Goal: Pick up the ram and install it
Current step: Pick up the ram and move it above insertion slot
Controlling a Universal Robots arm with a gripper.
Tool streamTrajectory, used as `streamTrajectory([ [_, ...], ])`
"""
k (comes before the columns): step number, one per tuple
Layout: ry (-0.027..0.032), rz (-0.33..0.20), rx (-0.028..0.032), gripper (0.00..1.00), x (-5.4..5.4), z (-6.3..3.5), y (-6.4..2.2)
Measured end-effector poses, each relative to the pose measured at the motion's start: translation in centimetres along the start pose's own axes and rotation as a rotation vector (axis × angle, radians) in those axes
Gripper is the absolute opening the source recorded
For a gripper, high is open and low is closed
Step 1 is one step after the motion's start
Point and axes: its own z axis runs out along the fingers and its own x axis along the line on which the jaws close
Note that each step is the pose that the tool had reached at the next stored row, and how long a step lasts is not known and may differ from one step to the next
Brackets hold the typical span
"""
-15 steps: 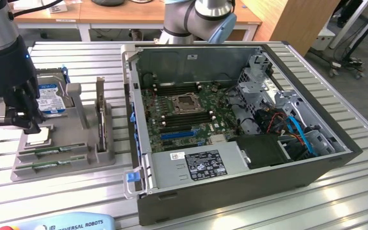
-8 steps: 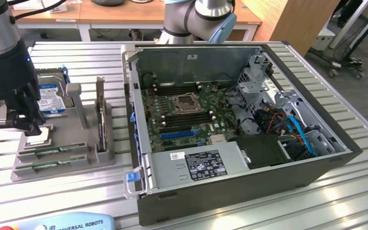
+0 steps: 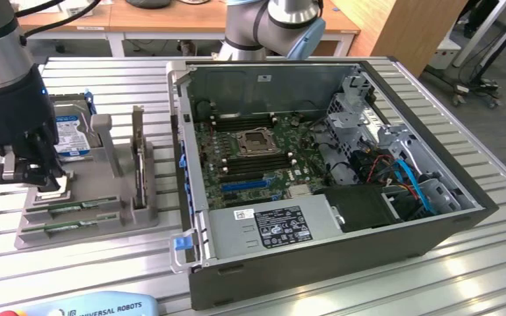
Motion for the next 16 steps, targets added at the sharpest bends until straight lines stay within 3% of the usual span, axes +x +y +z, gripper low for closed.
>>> streamTrajectory([
  [16,0.0001,0.0,0.0,0.29,0.0,1.68,-0.07],
])
